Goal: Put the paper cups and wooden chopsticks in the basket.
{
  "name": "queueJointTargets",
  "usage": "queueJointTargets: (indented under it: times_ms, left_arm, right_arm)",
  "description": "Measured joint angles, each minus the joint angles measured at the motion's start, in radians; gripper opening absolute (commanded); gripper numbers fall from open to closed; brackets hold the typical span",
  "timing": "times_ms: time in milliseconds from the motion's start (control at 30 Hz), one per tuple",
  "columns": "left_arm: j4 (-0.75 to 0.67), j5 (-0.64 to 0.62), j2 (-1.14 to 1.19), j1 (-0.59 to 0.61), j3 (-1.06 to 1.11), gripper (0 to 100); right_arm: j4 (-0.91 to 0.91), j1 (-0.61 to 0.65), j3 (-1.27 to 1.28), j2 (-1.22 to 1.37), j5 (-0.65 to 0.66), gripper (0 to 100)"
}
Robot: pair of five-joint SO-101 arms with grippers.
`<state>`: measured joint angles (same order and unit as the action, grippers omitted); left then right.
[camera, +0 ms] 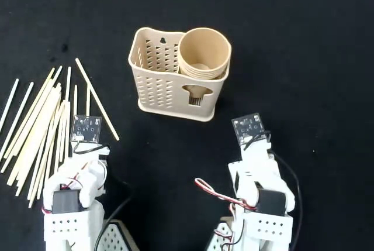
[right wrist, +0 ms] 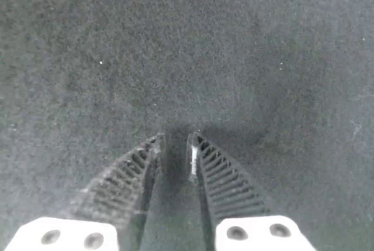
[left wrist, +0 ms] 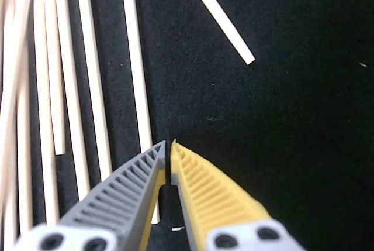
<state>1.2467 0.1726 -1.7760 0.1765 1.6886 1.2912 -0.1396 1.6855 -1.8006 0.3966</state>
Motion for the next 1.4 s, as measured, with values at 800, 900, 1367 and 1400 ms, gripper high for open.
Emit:
queueJointTargets:
  times_ms: [800,900,1367,1400]
  left_arm:
    - [0.0,0.0,0.0,-0.06,0.0,3]
    - [0.0,0.0,0.0,-0.06,0.0,3]
    - [-0.014,0.0,-0.005,-0.06,-0.017,3]
    - [-0.014,0.0,-0.005,-0.06,-0.017,3]
  right_arm:
    - [0.0,0.0,0.0,0.0,0.0,8.2]
    - [0.0,0.0,0.0,0.0,0.0,8.2]
    - [0.0,0.0,0.0,0.0,0.0,8.2]
    - [0.0,0.0,0.0,0.0,0.0,8.2]
